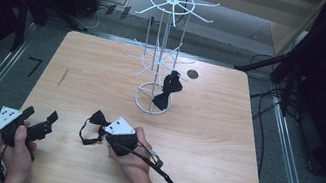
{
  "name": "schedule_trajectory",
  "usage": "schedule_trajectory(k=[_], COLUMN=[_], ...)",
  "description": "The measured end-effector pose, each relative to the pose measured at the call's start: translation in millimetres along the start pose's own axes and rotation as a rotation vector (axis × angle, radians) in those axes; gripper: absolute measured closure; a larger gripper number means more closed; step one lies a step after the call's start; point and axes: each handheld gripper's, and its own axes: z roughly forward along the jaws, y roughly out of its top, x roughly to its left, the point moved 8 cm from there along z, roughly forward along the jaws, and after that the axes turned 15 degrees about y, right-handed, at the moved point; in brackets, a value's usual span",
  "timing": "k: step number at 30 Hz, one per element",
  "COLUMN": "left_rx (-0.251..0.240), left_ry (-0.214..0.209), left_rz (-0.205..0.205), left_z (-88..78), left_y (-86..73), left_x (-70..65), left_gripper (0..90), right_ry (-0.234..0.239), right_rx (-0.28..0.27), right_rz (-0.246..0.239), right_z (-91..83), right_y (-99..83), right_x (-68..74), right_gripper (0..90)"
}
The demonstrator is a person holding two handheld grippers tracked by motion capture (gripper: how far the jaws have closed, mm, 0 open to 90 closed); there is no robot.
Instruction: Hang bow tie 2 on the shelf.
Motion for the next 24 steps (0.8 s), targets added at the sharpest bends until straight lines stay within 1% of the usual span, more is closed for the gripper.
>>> schedule_trajectory(k=[8, 15, 16, 20, 24], left_rx=[0.000, 0.002, 0.001, 0.002, 0.000], left_ry=[0.000, 0.002, 0.003, 0.004, 0.003], left_rz=[0.000, 0.006, 0.006, 0.006, 0.007], left_z=[0.0, -0.2, -0.2, -0.2, -0.2], left_y=[0.0, -0.2, -0.2, -0.2, -0.2], left_x=[0.0, -0.1, -0.1, 0.0, -0.2], left_gripper=[13.1, 13.1, 13.1, 13.1, 13.1], right_ry=[-0.037, -0.076, -0.081, -0.110, -0.128], right_rx=[-0.045, -0.102, -0.111, -0.139, -0.150], right_rz=[0.007, 0.048, 0.061, 0.072, 0.078], right_z=[-22.4, -45.6, -49.1, -62.0, -72.1], right_y=[7.4, 13.3, 13.9, 15.7, 16.9], right_x=[-10.5, -24.4, -26.0, -33.3, -38.0], right_gripper=[84.1, 84.1, 84.0, 84.0, 84.0])
